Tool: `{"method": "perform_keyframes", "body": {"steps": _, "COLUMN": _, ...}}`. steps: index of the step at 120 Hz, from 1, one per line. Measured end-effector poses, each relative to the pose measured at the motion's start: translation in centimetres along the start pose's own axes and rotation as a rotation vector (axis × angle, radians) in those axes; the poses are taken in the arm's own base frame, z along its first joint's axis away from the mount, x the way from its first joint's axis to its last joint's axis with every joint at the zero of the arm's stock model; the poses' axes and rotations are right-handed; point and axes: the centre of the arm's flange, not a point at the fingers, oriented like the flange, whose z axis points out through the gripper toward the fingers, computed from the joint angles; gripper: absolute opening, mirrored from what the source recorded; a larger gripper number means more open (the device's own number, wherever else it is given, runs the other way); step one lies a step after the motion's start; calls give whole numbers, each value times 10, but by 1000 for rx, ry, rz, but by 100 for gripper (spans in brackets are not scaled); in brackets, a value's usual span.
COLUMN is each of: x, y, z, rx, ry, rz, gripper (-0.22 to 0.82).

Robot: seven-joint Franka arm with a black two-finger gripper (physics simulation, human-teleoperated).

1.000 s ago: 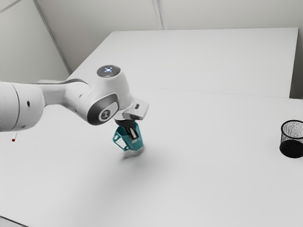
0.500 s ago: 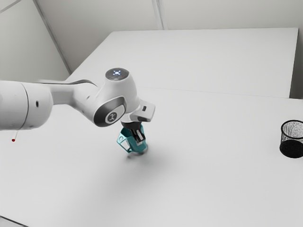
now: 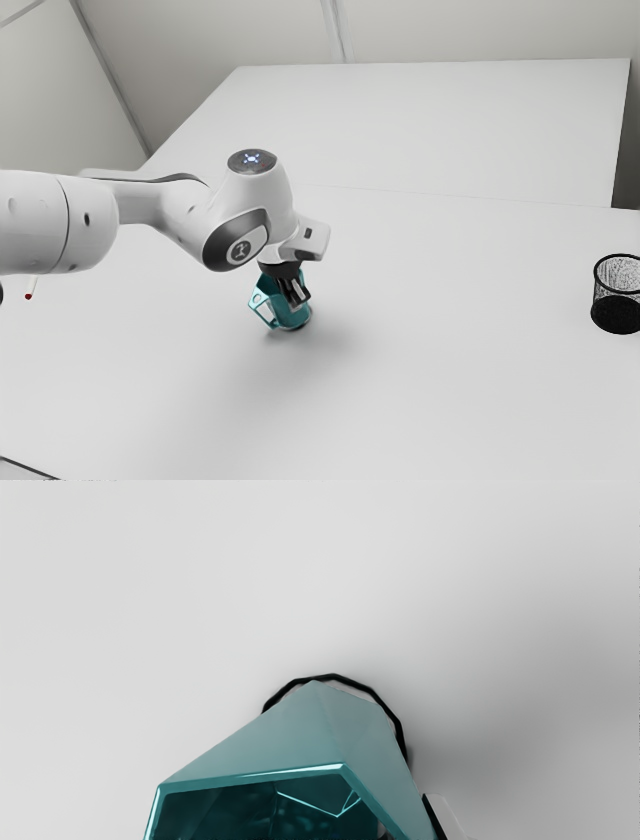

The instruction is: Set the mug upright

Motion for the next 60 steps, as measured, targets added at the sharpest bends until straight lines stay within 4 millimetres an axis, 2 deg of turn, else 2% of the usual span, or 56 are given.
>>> {"method": "perform_keyframes", "body": {"steps": 27, "x": 0, "y": -2, "z": -11, "rx": 2, "ry": 11, "rz": -9, "gripper": 12}}
{"method": "perform_keyframes", "body": {"steps": 60, "x": -3, "y": -4, "z": -33, "rx": 13, "ry": 30, "rz": -21, "gripper": 25}}
